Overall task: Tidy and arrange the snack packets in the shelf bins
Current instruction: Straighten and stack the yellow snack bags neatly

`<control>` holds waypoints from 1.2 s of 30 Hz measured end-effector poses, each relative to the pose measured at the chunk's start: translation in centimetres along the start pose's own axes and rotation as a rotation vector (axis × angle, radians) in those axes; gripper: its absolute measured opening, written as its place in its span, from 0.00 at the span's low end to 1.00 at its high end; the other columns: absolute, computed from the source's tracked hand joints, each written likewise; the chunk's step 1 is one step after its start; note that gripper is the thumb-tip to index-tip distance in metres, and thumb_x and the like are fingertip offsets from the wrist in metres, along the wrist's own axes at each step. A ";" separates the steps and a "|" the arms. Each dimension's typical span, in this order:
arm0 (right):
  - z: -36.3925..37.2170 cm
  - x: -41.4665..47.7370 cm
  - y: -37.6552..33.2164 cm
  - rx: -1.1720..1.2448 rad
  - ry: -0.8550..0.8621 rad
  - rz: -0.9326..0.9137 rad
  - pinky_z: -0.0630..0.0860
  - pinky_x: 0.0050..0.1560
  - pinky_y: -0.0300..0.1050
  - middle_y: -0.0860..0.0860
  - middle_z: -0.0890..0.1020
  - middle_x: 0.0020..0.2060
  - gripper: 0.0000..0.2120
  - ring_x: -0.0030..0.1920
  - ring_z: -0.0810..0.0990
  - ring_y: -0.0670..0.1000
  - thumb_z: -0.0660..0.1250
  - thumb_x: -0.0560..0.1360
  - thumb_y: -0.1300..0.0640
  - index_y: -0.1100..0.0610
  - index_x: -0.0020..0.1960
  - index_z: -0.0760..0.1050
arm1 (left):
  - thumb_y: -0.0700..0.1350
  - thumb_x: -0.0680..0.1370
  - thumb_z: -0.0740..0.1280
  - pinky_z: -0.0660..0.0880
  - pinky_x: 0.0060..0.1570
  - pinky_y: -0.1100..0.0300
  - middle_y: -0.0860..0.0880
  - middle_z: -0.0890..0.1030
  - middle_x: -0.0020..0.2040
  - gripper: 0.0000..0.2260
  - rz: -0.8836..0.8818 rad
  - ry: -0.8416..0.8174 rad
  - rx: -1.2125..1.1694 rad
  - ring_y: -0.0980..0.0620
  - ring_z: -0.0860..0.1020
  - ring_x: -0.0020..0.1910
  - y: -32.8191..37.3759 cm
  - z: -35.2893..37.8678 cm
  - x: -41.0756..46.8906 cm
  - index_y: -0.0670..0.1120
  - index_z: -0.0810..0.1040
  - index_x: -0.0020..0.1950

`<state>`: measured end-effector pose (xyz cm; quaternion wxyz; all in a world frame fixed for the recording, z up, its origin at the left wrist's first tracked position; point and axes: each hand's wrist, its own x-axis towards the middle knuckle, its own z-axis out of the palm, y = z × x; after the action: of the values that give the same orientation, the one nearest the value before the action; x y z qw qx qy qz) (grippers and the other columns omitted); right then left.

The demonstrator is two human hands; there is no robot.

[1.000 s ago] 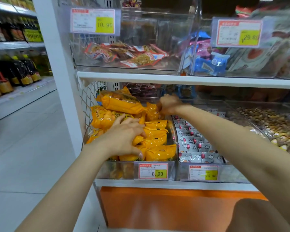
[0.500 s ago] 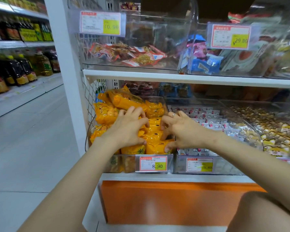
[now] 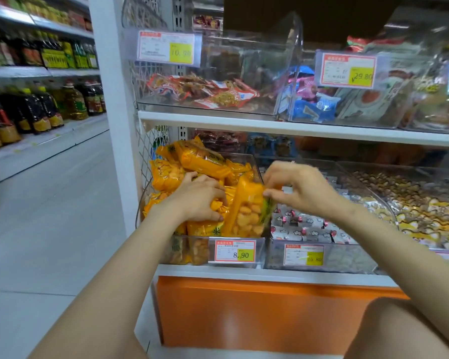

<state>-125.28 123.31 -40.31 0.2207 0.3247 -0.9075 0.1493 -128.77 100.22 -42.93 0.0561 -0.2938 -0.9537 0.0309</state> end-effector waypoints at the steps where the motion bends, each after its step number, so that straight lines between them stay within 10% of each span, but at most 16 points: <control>1: -0.6 0.3 0.6 0.053 0.026 0.063 0.78 0.42 0.54 0.44 0.80 0.41 0.08 0.42 0.79 0.47 0.65 0.72 0.47 0.50 0.40 0.78 | 0.59 0.74 0.65 0.46 0.71 0.48 0.56 0.64 0.73 0.19 -0.002 -0.002 0.000 0.52 0.57 0.72 0.0 0.0 0.0 0.56 0.74 0.63; 13: 2.8 11.3 6.6 0.079 -0.148 0.578 0.74 0.39 0.42 0.59 0.78 0.44 0.09 0.40 0.75 0.51 0.61 0.79 0.59 0.63 0.49 0.78 | 0.60 0.73 0.65 0.44 0.71 0.51 0.55 0.66 0.70 0.19 0.001 0.035 -0.052 0.53 0.59 0.71 -0.3 0.7 0.0 0.55 0.73 0.62; 21: 4.2 12.2 7.4 0.206 -0.167 0.470 0.68 0.56 0.43 0.56 0.73 0.64 0.23 0.64 0.71 0.56 0.66 0.75 0.47 0.56 0.66 0.71 | 0.60 0.74 0.65 0.43 0.71 0.51 0.57 0.65 0.70 0.19 0.022 0.064 -0.064 0.53 0.58 0.71 -0.6 1.1 -0.1 0.56 0.73 0.62; 26: 2.5 9.1 6.3 0.107 -0.629 0.373 0.56 0.72 0.51 0.49 0.50 0.77 0.44 0.75 0.53 0.54 0.72 0.70 0.47 0.46 0.77 0.48 | 0.61 0.74 0.65 0.43 0.71 0.51 0.56 0.65 0.70 0.20 0.020 0.067 -0.058 0.53 0.58 0.71 -0.5 1.1 -0.1 0.57 0.72 0.63; 32: 4.3 10.1 7.5 0.138 -0.390 0.358 0.59 0.65 0.37 0.50 0.57 0.75 0.37 0.74 0.58 0.52 0.71 0.73 0.54 0.46 0.75 0.56 | 0.61 0.74 0.65 0.43 0.71 0.51 0.56 0.64 0.70 0.20 0.021 0.051 -0.061 0.53 0.57 0.71 -0.3 0.8 -0.2 0.57 0.72 0.64; 36: 5.5 11.1 8.2 0.035 -0.457 0.333 0.54 0.74 0.46 0.47 0.51 0.77 0.41 0.76 0.52 0.50 0.72 0.72 0.50 0.48 0.77 0.53 | 0.62 0.74 0.64 0.43 0.71 0.51 0.57 0.65 0.70 0.19 0.022 0.062 -0.085 0.54 0.58 0.71 -0.3 0.8 -0.3 0.57 0.73 0.62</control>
<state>-139.97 121.32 -40.59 -0.0231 0.2000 -0.9719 0.1222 -128.75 99.77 -43.70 0.0727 -0.3070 -0.9487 -0.0181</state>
